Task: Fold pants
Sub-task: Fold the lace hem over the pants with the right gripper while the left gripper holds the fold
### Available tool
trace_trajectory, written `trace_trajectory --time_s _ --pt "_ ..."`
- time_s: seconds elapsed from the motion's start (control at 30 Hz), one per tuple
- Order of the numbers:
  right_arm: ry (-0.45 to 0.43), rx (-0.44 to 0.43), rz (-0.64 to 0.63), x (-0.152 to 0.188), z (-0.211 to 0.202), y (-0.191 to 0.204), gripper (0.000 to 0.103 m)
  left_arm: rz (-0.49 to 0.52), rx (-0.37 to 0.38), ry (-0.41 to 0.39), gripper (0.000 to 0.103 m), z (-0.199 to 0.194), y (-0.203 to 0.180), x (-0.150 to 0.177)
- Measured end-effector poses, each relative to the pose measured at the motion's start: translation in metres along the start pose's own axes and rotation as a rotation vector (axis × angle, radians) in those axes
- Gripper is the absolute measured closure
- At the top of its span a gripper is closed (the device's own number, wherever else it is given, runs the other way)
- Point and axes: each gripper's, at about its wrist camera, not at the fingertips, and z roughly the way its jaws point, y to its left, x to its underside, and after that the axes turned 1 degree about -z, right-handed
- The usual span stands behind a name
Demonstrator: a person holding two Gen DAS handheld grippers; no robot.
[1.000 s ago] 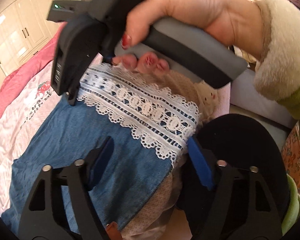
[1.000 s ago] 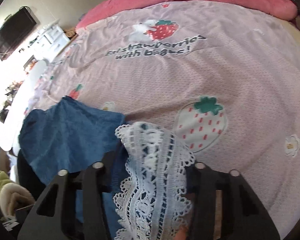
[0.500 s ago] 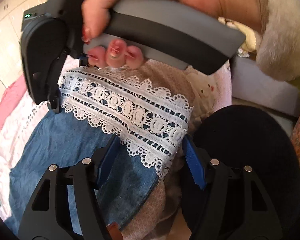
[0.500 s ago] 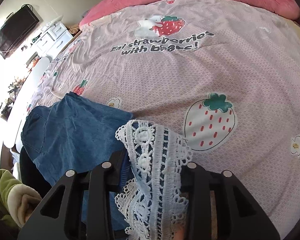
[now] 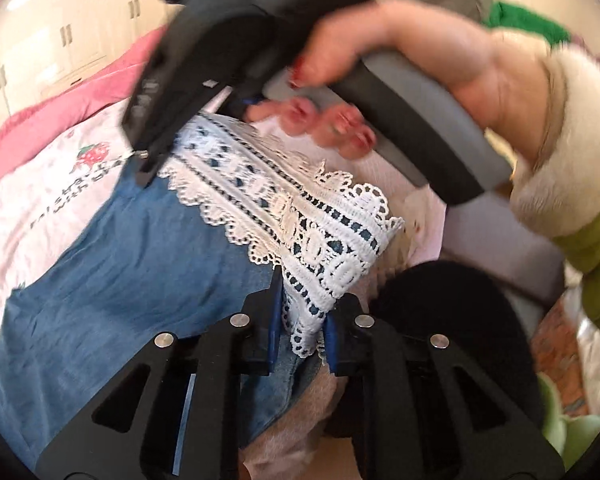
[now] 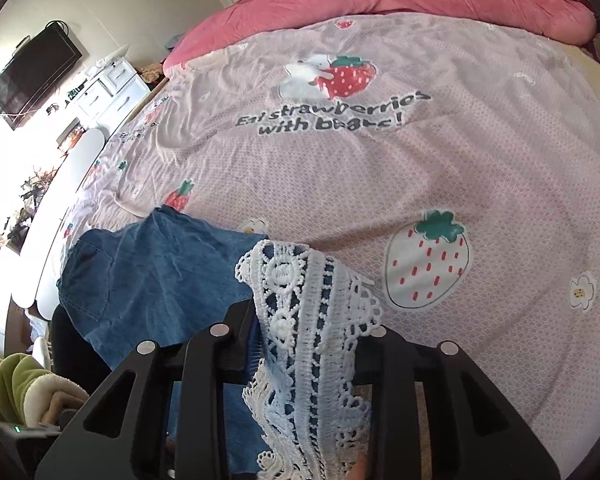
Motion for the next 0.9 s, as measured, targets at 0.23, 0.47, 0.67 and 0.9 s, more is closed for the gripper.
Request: trace_trajectory --time_s 0.23,0.47,0.67,0.9 --pt "0.011 0.010 -0.018 -0.015 0.007 0.035 0.075 -0.127 0.006 -0.035 0.093 -0.044 0.038 0.022" --pt "0.056 0.056 -0.050 -0.032 0.033 0.085 0.075 -0.242 -0.019 -0.046 0.092 -0.072 0.075 0.049" --pt "0.150 0.135 -0.094 -0.041 0.077 0.131 0.075 -0.377 -0.036 -0.026 0.092 -0.091 0.111 0.083" --pt "0.229 0.212 -0.111 -0.049 0.124 0.165 0.073 -0.437 -0.115 -0.013 0.087 -0.105 0.133 0.115"
